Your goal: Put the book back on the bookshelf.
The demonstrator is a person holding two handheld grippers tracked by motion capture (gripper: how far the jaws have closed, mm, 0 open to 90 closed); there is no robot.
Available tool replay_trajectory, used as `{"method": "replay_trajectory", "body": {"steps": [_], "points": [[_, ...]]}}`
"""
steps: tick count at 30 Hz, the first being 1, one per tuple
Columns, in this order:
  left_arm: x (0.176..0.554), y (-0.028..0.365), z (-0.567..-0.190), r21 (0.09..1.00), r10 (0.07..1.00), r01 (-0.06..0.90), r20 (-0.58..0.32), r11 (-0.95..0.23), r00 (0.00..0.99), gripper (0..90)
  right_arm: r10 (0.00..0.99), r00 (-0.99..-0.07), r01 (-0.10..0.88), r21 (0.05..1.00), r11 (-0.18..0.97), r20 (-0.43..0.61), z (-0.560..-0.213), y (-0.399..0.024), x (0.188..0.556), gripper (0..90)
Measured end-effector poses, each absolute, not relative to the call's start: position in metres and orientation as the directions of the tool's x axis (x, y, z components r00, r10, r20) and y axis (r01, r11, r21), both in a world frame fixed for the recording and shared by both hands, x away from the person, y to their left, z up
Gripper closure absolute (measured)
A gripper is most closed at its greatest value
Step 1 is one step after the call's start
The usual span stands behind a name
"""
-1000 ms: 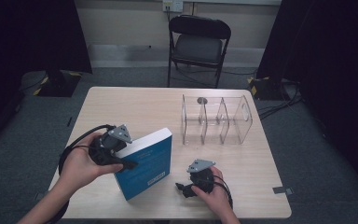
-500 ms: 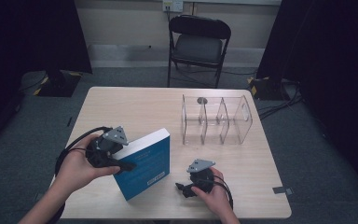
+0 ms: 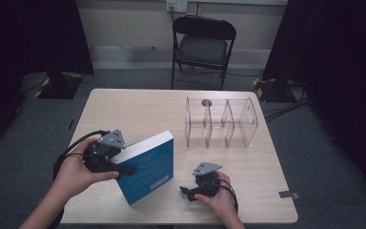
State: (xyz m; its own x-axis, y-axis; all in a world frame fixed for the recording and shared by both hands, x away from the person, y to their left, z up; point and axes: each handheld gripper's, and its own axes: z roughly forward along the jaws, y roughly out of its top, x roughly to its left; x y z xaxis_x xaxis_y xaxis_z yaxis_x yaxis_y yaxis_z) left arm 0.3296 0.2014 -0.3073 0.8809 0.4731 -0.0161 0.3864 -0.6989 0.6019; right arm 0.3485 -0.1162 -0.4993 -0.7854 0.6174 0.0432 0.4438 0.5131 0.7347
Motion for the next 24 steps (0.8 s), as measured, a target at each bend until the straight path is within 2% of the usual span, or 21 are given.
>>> {"method": "replay_trajectory", "body": {"steps": [5, 16, 19, 24], "points": [[0.327, 0.205, -0.306, 0.615, 0.495, 0.405, -0.027, -0.677, 0.869, 50.0, 0.611, -0.788, 0.467, 0.72, 0.513, 0.076, -0.495, -0.121, 0.351, 15.6], [0.329, 0.203, -0.305, 0.604, 0.488, 0.396, -0.014, -0.691, 0.873, 51.7, 0.561, -0.824, 0.44, 0.717, 0.541, 0.082, -0.482, -0.118, 0.351, 16.4], [0.328, 0.2, -0.304, 0.601, 0.484, 0.399, -0.023, -0.693, 0.875, 58.7, 0.552, -0.83, 0.433, 0.72, 0.543, 0.084, -0.478, -0.119, 0.351, 16.9], [0.331, 0.201, -0.303, 0.592, 0.457, 0.371, -0.004, -0.716, 0.889, 60.5, 0.542, -0.836, 0.433, 0.708, 0.558, 0.084, -0.473, -0.12, 0.352, 17.4]]}}
